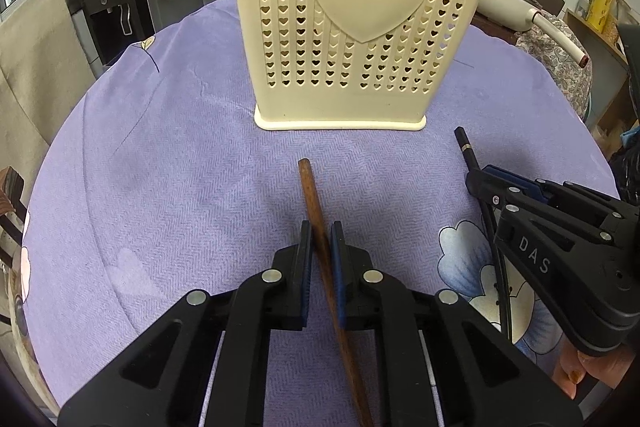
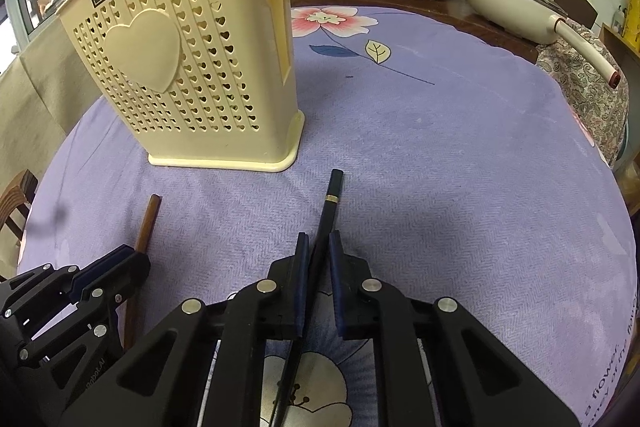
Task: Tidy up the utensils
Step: 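Close the left tool on the wooden chopstick while the right tool closes on the black chopstick, then hold both chopsticks closed in the tools and begin lifting them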
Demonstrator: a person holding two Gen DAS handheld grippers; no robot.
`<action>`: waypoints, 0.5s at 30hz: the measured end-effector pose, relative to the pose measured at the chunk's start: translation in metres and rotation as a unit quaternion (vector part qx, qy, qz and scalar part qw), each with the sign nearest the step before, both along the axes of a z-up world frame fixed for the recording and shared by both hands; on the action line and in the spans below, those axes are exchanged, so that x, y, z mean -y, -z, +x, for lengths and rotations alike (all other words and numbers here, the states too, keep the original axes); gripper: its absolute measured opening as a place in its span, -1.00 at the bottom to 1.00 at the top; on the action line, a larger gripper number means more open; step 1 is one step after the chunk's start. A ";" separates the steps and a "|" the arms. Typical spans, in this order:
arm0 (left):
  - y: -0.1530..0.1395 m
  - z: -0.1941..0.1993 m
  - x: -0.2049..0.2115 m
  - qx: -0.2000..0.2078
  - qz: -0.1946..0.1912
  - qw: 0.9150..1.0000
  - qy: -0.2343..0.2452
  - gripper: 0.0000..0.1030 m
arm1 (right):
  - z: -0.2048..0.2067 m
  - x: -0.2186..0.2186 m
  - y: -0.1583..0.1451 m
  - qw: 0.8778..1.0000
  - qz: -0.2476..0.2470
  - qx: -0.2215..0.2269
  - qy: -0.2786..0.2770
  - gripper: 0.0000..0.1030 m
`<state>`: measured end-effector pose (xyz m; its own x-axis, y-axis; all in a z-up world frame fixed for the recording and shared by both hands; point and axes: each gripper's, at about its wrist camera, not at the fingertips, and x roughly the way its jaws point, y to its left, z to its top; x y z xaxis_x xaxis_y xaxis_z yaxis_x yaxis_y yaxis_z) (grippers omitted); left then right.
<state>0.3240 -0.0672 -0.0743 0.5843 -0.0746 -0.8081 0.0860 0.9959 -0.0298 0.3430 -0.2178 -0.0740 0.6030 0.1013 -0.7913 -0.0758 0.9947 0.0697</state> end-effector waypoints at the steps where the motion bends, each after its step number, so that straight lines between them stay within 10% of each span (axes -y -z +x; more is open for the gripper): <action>1: 0.000 0.000 -0.001 0.000 0.000 1.000 0.000 -0.81 | 0.000 0.000 0.000 1.000 0.001 0.000 0.000 -0.81; 15: 0.001 0.001 -0.006 -0.003 -0.020 1.000 -0.008 -0.83 | -0.003 0.001 0.000 1.000 0.015 0.002 0.003 -0.85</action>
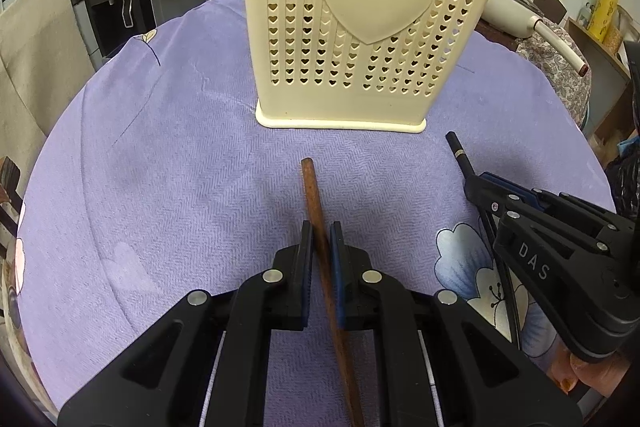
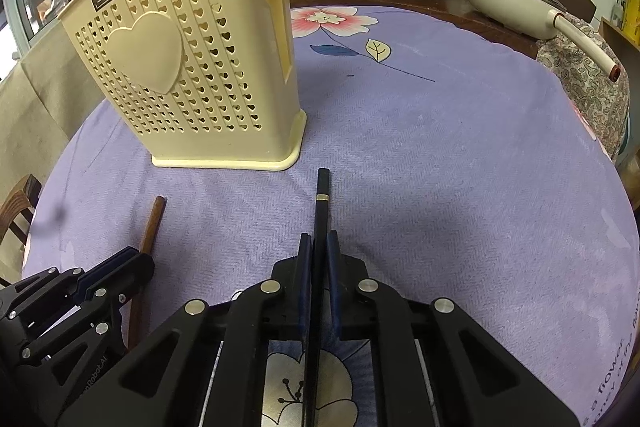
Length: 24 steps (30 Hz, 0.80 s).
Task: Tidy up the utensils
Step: 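Hold both chopsticks closed in the tools and begin lifting them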
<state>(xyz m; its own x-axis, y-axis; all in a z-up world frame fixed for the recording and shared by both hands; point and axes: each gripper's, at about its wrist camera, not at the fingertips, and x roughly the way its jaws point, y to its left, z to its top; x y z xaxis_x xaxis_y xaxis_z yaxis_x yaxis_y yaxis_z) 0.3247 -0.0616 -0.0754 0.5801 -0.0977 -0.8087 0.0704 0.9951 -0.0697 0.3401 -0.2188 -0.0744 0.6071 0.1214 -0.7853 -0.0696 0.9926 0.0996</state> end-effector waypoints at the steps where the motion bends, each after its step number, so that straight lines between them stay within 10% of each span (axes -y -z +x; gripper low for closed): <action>1: 0.000 0.000 -0.001 0.000 -0.004 1.000 -0.001 -0.83 | 0.000 0.000 0.000 1.000 0.000 0.001 0.000 -0.85; 24: 0.001 -0.004 0.012 0.009 0.029 1.000 0.006 -0.83 | -0.002 -0.007 -0.001 1.000 -0.026 0.004 -0.006 -0.85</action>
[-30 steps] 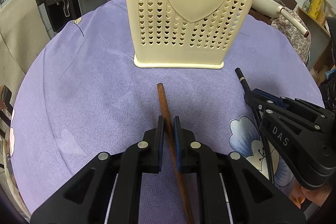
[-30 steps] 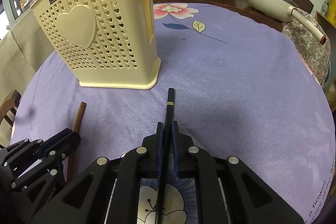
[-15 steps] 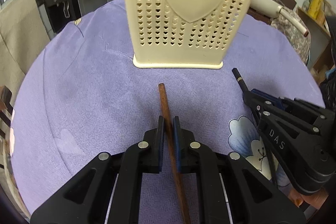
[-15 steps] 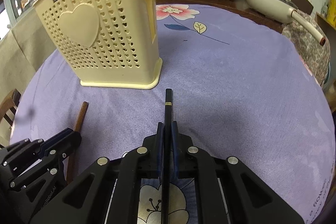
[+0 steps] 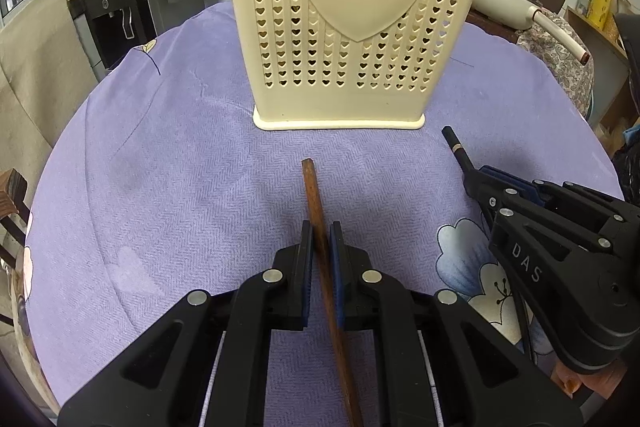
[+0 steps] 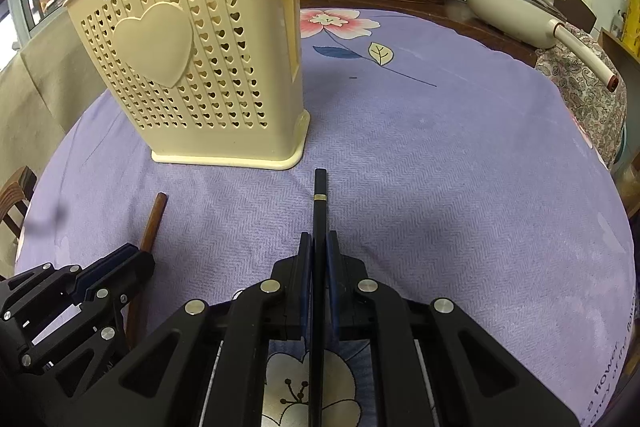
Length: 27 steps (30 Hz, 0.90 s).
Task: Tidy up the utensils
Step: 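Hold both chopsticks closed in the tools and begin lifting them, then carry the wooden chopstick with the left tool and black chopstick with the right tool over the holder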
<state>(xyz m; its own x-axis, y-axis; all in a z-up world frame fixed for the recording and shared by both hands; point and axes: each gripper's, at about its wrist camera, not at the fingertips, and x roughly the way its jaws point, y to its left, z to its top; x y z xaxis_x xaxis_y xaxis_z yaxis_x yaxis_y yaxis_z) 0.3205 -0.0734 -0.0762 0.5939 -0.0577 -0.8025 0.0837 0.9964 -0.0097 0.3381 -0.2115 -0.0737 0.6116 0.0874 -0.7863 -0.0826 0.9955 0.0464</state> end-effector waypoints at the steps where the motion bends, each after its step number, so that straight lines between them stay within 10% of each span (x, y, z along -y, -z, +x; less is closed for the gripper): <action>1: 0.000 0.000 0.001 0.000 0.000 1.000 0.000 -0.83 | 0.000 0.000 0.000 1.000 0.000 0.000 0.000 -0.85; 27: -0.007 0.002 -0.013 -0.010 -0.050 0.999 -0.007 -0.84 | -0.009 0.012 -0.004 0.999 0.052 0.010 0.003 -0.85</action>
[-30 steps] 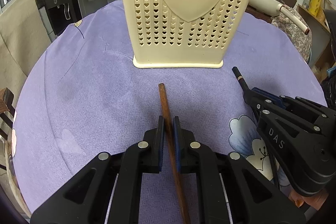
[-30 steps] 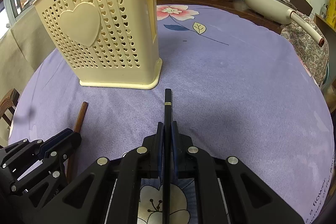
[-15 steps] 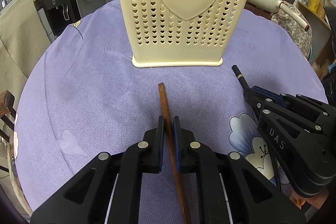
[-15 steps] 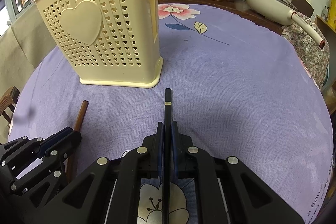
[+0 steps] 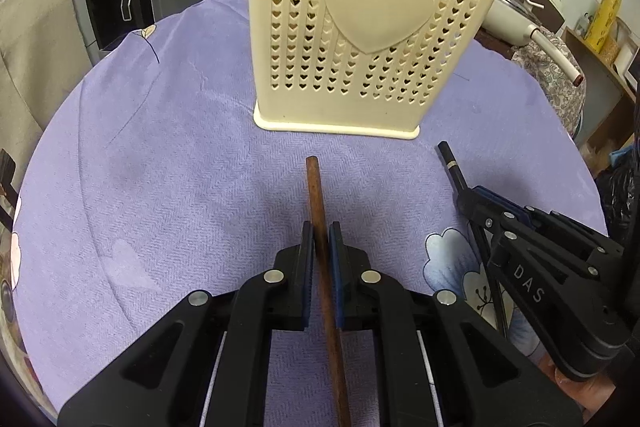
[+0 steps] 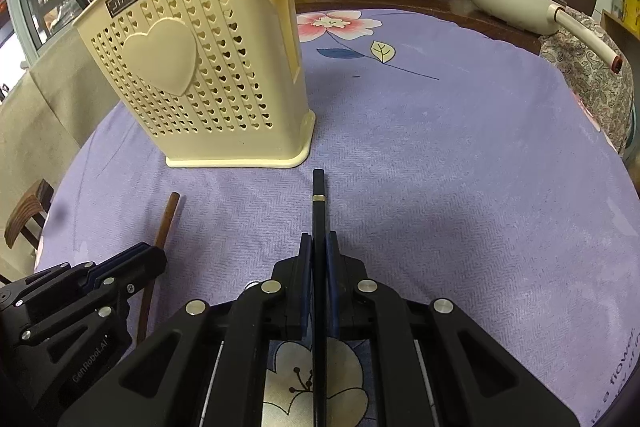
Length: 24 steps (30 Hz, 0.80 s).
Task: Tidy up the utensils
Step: 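Carry the wooden chopstick with the left tool and black chopstick with the right tool over the holder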
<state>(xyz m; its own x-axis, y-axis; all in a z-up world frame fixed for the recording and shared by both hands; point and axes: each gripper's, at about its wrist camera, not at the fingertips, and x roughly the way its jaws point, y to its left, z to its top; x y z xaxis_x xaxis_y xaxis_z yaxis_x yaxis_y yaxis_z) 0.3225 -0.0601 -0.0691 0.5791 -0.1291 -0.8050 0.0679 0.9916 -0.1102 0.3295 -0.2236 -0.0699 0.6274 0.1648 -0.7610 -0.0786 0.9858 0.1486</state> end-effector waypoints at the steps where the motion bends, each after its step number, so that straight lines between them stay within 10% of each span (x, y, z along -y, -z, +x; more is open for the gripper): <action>1: -0.001 -0.001 -0.001 0.002 -0.002 1.000 0.001 -0.85 | -0.001 0.001 -0.002 1.000 0.003 0.003 0.000 -0.85; 24: -0.112 -0.079 -0.024 0.123 -0.071 0.989 0.031 -0.85 | -0.084 0.010 -0.108 0.986 0.058 0.139 -0.067 -0.85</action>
